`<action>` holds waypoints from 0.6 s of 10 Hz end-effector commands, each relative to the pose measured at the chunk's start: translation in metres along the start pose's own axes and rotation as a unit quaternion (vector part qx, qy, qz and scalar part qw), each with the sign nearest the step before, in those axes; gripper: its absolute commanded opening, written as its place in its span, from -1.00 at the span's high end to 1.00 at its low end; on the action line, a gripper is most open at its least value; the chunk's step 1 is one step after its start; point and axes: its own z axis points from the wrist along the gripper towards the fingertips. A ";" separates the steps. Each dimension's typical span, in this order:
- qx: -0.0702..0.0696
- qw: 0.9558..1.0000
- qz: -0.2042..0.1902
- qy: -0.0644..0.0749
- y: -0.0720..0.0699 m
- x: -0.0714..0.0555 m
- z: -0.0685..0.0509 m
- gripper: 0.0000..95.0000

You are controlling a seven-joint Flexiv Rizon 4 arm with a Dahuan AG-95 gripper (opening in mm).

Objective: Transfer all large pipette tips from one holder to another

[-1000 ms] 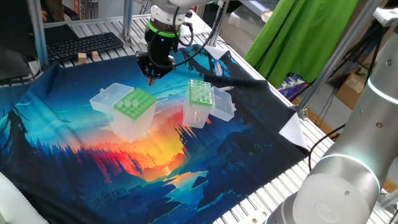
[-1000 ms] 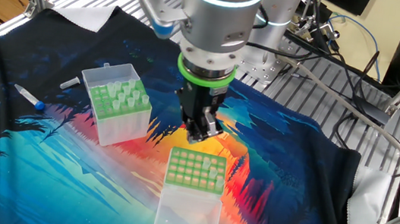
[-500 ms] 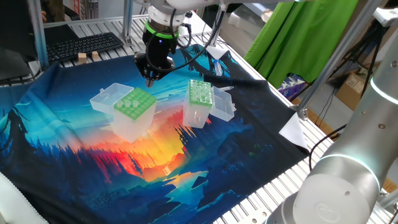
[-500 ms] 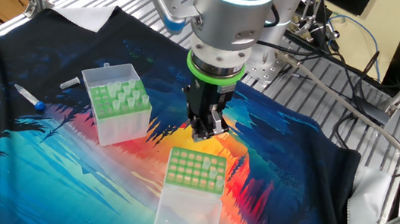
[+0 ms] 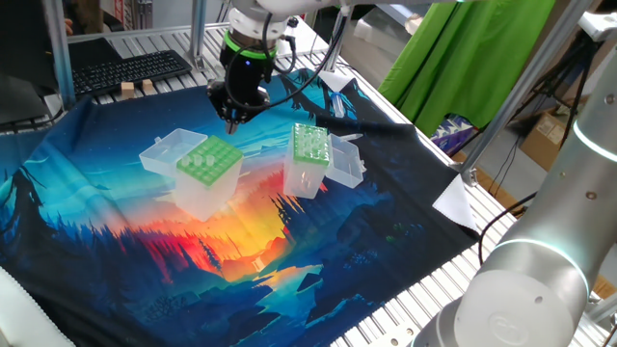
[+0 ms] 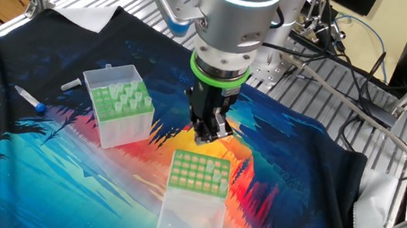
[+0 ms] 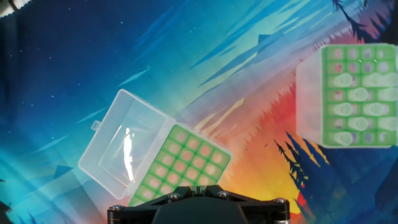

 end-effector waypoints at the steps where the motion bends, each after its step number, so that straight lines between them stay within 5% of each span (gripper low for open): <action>1: 0.011 1.000 0.011 0.002 0.002 -0.002 0.001 1.00; 6: 0.002 0.999 0.045 -0.001 0.002 -0.002 0.001 1.00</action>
